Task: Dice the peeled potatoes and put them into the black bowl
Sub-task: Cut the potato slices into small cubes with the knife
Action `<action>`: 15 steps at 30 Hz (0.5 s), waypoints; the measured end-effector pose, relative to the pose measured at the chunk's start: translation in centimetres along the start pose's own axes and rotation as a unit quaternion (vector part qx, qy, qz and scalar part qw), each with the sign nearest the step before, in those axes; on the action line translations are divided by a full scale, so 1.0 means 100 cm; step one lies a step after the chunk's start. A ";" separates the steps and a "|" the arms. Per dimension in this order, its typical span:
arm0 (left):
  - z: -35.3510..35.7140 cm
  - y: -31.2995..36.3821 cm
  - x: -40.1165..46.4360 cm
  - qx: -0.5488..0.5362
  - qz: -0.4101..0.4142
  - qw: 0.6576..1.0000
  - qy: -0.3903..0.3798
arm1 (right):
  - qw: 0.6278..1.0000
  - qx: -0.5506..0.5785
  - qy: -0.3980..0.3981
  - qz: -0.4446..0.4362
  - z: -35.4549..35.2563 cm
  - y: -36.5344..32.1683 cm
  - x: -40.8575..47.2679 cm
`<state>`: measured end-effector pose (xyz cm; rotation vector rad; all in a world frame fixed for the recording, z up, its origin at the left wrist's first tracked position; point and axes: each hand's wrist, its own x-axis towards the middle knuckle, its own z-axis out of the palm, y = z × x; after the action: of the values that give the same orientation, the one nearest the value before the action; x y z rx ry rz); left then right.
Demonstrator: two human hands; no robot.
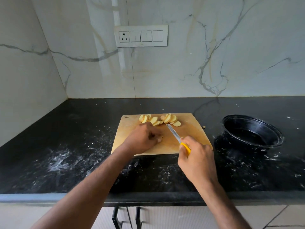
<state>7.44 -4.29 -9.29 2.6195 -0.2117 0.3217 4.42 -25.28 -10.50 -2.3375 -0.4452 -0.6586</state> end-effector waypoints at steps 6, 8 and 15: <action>0.005 0.026 0.012 0.076 -0.034 0.996 -0.010 | 1.000 -0.010 -0.004 -0.017 0.001 0.001 -0.001; 0.010 0.033 0.013 0.080 -0.079 0.994 0.012 | 1.000 -0.008 -0.012 -0.021 0.003 0.004 -0.001; 0.019 0.061 0.015 0.138 -0.184 0.971 0.071 | 1.000 -0.006 -0.019 0.000 0.004 0.005 0.000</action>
<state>8.02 -10.70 -7.75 2.8170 0.3900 0.4299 4.80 -25.39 -11.05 -2.3644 -0.4583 -0.6189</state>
